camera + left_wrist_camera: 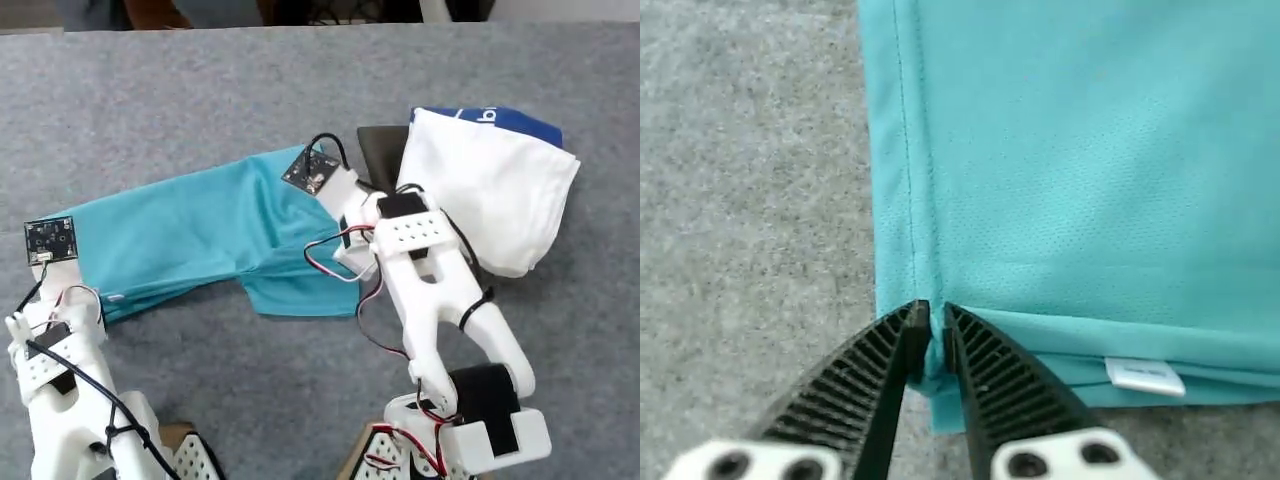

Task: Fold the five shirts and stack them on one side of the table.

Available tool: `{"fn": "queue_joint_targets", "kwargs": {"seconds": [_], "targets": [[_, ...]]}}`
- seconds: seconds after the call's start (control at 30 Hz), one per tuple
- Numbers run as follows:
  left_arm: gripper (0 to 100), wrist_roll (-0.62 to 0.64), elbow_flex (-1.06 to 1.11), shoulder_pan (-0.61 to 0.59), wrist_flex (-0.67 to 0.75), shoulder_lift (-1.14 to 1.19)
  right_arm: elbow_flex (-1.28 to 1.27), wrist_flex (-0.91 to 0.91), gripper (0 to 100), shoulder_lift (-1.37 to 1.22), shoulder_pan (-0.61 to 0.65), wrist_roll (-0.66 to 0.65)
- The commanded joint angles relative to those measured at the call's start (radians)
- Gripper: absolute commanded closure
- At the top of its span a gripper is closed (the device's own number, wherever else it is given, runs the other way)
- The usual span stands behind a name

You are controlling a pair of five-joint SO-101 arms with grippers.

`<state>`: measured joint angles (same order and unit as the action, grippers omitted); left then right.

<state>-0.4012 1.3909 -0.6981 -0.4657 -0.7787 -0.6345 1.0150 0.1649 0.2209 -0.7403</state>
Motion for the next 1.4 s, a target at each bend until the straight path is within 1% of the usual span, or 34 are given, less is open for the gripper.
{"fn": "queue_joint_targets", "kwargs": {"seconds": [0.0,0.13,0.17,0.23,0.33,0.4,0.47,0.53,0.6,0.63,0.73,0.77,0.8,0.83,0.97,1.0,1.07,1.13,1.17,1.27,1.37], "targets": [[96,-0.008,-0.036,-0.018,-0.005,-0.023,-0.016,-0.015,98.5,0.030,-0.009,-0.011],[85,-0.006,-0.036,-0.021,-0.012,-0.023,-0.053,-0.006,97.9,0.039,0.009,-0.021],[82,-0.005,-0.036,-0.025,-0.014,-0.023,-0.064,-0.002,96.0,0.039,0.017,-0.028],[80,-0.006,-0.036,-0.027,-0.014,-0.023,-0.077,0.005,87.7,0.039,0.023,-0.017],[79,-0.005,-0.042,-0.038,-0.015,-0.025,-0.068,0.020,74.7,0.039,0.023,0.031],[79,-0.002,-0.077,-0.064,-0.060,-0.025,-0.044,0.077,69.3,0.039,0.023,-0.012],[79,-0.002,-0.153,-0.093,-0.160,-0.025,-0.013,0.138,67.5,0.039,0.028,-0.060],[79,-0.002,-0.243,-0.124,-0.276,-0.025,0.025,0.187,69.1,0.039,0.028,-0.071],[79,-0.003,-0.332,-0.151,-0.384,-0.025,0.079,0.232,73.7,0.039,0.025,-0.069],[80,-0.005,-0.372,-0.163,-0.434,-0.025,0.110,0.249,78.0,0.039,0.028,-0.055],[80,-0.005,-0.479,-0.179,-0.563,-0.025,0.217,0.270,98.1,0.030,0.037,0.020],[80,-0.002,-0.510,-0.183,-0.592,-0.025,0.249,0.272,98.6,0.027,0.046,0.051],[80,0.002,-0.538,-0.185,-0.620,-0.025,0.277,0.275,95.3,0.019,0.055,0.075],[81,0.011,-0.567,-0.191,-0.643,-0.025,0.302,0.273,93.9,0.007,0.071,0.095],[93,0.155,-0.662,-0.193,-0.690,-0.025,0.404,0.252,97.8,-0.114,0.147,0.176],[95,0.184,-0.676,-0.185,-0.690,-0.025,0.430,0.244,98.6,-0.157,0.163,0.198],[95,0.239,-0.697,-0.133,-0.687,-0.015,0.492,0.238,98.4,-0.249,0.186,0.238],[96,0.322,-0.691,-0.047,-0.671,-0.012,0.559,0.245,98.4,-0.337,0.210,0.270],[96,0.361,-0.668,0.004,-0.634,-0.011,0.585,0.245,98.4,-0.371,0.221,0.287],[97,0.431,-0.555,0.134,-0.408,0.026,0.641,0.261,98.4,-0.444,0.250,0.321],[97,0.511,-0.432,0.196,-0.095,0.143,0.642,0.279,98.4,-0.463,0.298,0.321]]}}
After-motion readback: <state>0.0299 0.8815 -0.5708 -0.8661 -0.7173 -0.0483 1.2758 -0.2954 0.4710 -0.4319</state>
